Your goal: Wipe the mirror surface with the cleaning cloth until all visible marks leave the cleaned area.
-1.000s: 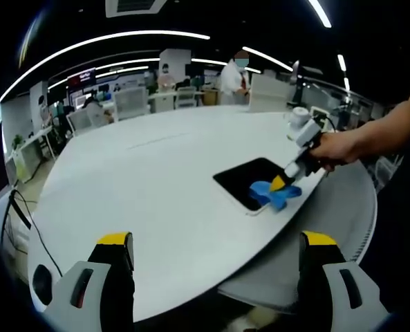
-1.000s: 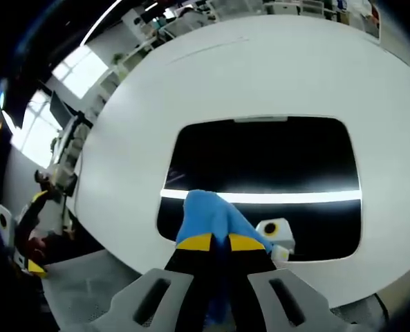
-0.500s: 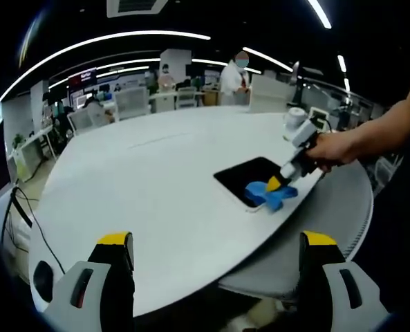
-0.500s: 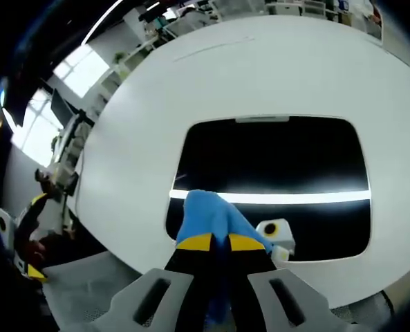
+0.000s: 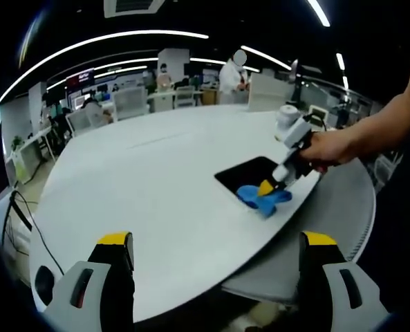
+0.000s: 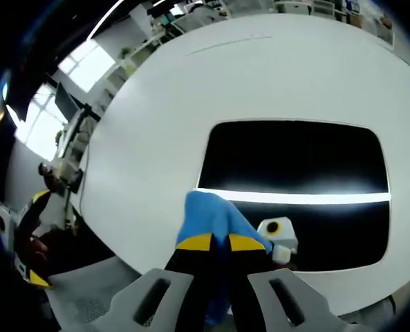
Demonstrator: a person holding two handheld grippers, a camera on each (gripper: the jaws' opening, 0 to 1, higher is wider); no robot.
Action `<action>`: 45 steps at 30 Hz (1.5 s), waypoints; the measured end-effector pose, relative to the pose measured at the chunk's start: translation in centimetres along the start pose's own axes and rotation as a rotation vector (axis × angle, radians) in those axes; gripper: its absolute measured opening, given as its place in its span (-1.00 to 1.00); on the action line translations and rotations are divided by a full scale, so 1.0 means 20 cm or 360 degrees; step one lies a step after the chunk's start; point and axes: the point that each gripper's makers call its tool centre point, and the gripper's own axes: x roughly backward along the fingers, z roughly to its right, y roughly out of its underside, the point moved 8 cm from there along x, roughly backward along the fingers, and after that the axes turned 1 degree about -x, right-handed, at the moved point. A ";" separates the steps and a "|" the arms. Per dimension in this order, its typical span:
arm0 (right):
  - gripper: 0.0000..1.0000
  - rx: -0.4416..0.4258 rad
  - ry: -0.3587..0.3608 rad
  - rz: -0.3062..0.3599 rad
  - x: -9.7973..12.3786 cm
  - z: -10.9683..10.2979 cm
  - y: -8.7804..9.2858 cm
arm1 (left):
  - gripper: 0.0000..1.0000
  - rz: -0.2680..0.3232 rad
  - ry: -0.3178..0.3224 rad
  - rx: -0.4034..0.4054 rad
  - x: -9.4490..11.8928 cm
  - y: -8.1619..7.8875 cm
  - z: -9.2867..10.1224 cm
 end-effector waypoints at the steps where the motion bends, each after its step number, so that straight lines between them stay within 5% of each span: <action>1: -0.96 0.0003 -0.0001 -0.0002 0.00 0.00 0.00 | 1.00 0.0002 0.0001 0.0001 0.00 0.00 0.00; 29: -0.95 0.0109 -0.0022 -0.0074 0.00 -0.02 0.00 | 1.00 0.0040 0.0005 0.0042 -0.06 -0.02 -0.03; 45: -0.97 0.0020 0.0040 -0.0068 -0.02 -0.01 -0.05 | 1.00 0.0057 -0.0018 0.0086 -0.06 -0.01 -0.06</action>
